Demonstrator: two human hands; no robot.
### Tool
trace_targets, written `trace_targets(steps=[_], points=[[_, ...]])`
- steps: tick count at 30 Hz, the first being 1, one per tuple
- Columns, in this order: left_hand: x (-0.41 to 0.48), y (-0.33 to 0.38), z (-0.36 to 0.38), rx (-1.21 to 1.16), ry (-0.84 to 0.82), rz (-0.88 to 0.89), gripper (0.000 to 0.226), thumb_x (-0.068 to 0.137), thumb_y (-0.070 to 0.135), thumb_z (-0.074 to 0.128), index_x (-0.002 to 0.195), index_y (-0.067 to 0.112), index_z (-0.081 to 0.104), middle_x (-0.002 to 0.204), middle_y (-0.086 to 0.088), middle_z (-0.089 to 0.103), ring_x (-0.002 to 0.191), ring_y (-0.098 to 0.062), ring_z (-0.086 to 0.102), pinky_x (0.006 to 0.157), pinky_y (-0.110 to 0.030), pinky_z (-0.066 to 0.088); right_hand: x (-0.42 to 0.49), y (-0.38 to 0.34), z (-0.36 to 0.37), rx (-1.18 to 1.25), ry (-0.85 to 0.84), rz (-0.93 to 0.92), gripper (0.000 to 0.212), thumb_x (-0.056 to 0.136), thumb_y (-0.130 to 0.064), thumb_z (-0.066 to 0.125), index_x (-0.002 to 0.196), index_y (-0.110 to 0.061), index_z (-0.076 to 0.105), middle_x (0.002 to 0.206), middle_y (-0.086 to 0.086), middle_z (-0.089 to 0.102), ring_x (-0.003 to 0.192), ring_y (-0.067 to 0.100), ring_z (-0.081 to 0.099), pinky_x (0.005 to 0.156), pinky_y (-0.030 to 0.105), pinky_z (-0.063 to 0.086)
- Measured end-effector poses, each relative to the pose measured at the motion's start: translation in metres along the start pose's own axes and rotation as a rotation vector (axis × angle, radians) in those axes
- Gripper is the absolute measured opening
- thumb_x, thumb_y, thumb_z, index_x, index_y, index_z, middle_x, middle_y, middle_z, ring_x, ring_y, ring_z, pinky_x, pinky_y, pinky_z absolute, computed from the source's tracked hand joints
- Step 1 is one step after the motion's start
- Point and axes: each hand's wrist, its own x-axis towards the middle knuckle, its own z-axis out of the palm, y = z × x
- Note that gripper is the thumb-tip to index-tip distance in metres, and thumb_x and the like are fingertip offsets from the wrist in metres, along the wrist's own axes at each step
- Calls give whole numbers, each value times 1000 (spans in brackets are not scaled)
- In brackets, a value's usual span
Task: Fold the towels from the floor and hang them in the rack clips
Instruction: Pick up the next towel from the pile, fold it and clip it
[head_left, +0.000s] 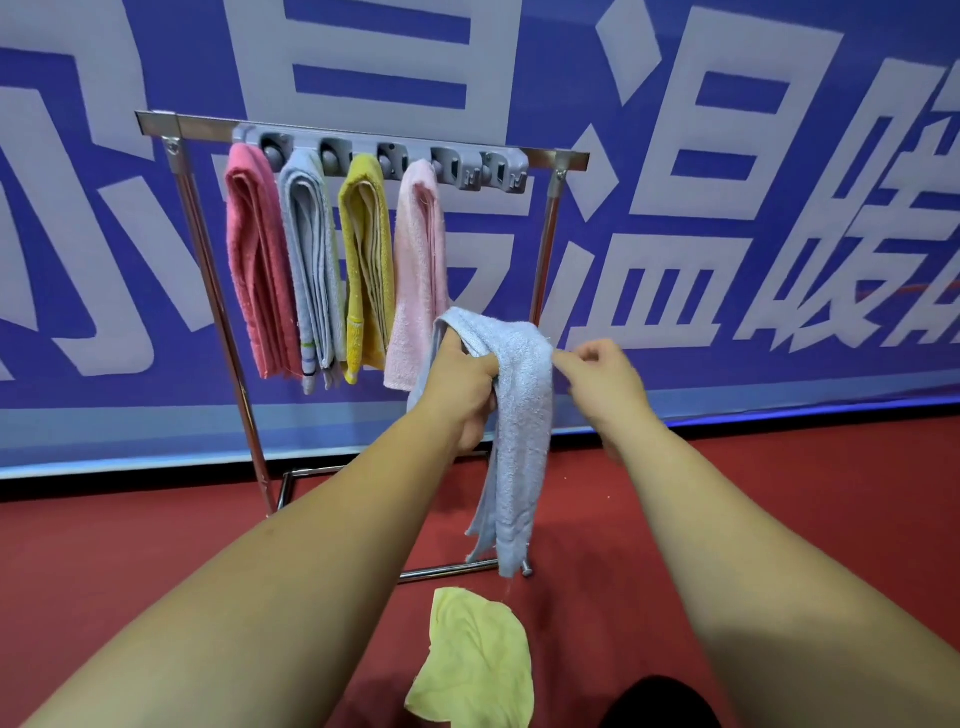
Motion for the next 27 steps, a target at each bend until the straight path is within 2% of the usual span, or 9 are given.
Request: trace_targets(steps=[2,4,8,12,15,18,22,24,27], points=[[-2,3,1,-93,-42,-12,55,94,-16,61,141,13,57,127,-22,74,114,-41,74,92,-52,63,-2,5,0,156,-190,96,51,92,-64,63,110,-19,77,102,-8,77,102,15,68,99,40,48],[-4,4,3,-160,-84,-28,54,95,-17,60,141,10,57,129,-26,72,110,-39,74,91,-50,64,-8,7,-1,323,-335,111,49,101,-60,59,120,-19,79,104,-12,80,102,9,69,106,35,42],[-1,5,-4,-255,-81,-108,46,100,-3,57,144,7,58,129,-25,72,115,-39,71,106,-56,56,-11,18,-1,437,-432,46,22,104,-29,67,106,-8,74,102,6,81,91,18,74,84,36,56],[-4,17,-11,-322,22,-172,41,105,32,56,129,-1,66,108,-14,78,92,-26,78,85,-40,64,-8,20,-5,357,-374,86,26,99,-17,73,115,3,70,109,18,80,96,28,74,88,45,58],[-2,17,-12,-228,98,-140,33,105,8,61,136,-1,62,119,-21,77,97,-28,79,74,-38,66,-5,13,-9,306,-350,127,20,99,-20,75,103,-1,71,99,20,79,86,28,73,86,49,60],[-2,16,-18,-238,131,-216,39,99,-12,42,134,-7,59,123,-26,74,99,-34,77,73,-41,68,3,-4,-14,317,-314,130,11,99,-17,75,93,-7,73,85,13,79,73,23,73,70,36,59],[-19,30,-42,187,60,-453,30,101,21,46,105,-2,65,86,-18,78,77,-33,77,65,-37,66,16,-45,-29,232,-347,60,10,97,-15,76,94,-6,76,87,17,79,72,23,73,65,34,59],[-19,40,-56,468,87,-422,34,104,35,53,92,6,64,67,-9,68,65,-27,68,62,-32,58,21,-66,-39,129,-449,38,12,96,-17,77,98,-5,77,90,17,79,77,24,73,69,36,61],[-6,66,-51,415,5,-212,32,106,38,58,104,10,72,83,-6,71,76,-23,66,72,-33,54,25,-99,-51,-15,-610,-9,15,96,-20,76,91,-6,73,84,12,74,75,22,67,68,35,56]])
